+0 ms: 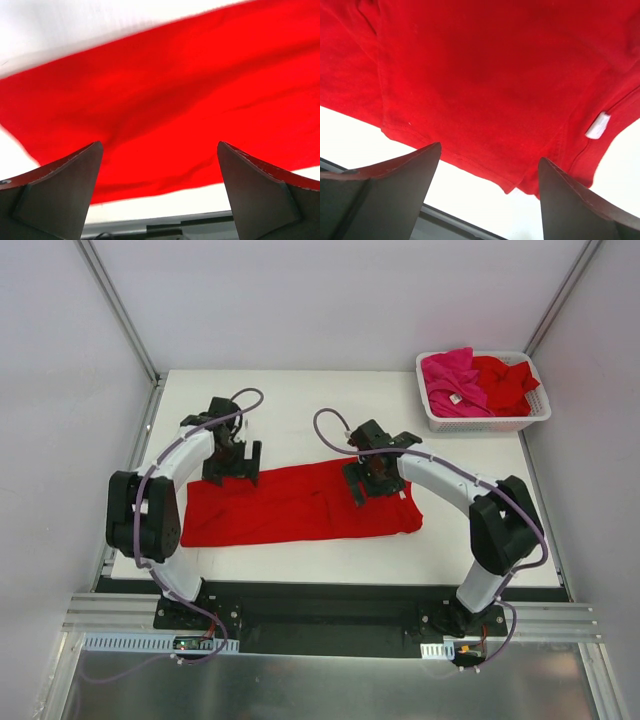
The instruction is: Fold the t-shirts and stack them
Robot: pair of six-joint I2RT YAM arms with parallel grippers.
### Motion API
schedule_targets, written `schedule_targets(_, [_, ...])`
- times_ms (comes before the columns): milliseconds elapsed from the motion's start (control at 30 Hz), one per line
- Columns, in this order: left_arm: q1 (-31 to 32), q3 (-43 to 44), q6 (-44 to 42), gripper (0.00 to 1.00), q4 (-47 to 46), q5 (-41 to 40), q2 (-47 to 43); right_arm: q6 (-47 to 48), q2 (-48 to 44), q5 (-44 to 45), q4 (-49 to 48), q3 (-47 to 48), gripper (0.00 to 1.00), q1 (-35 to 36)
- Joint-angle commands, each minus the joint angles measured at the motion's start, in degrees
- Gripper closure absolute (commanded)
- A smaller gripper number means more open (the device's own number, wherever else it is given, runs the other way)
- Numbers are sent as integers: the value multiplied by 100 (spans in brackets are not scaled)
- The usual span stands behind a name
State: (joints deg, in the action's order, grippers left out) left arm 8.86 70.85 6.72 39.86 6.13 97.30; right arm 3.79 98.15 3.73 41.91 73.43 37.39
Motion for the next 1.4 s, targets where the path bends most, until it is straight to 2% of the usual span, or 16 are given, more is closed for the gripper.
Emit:
schedule_targets(0, [230, -71, 13, 1, 637, -1026, -825, 209, 134, 383, 282, 461, 18, 102])
schedule_targets(133, [256, -562, 119, 1, 743, -1228, -1238, 245, 301, 348, 344, 620, 18, 164])
schedule_targets(333, [256, -1406, 259, 1, 567, -1738, -1389, 218, 301, 172, 160, 585, 17, 252])
schedule_targets(700, [265, -1109, 330, 1, 550, -1940, -1020, 201, 380, 374, 168, 594, 18, 366])
schedule_targets(933, [441, -854, 505, 1, 436, -1712, -633, -1, 705, 277, 45, 541, 18, 366])
schedule_targets(1367, [476, -1205, 927, 1, 101, -1115, -203, -195, 987, 84, 230, 813, 18, 190])
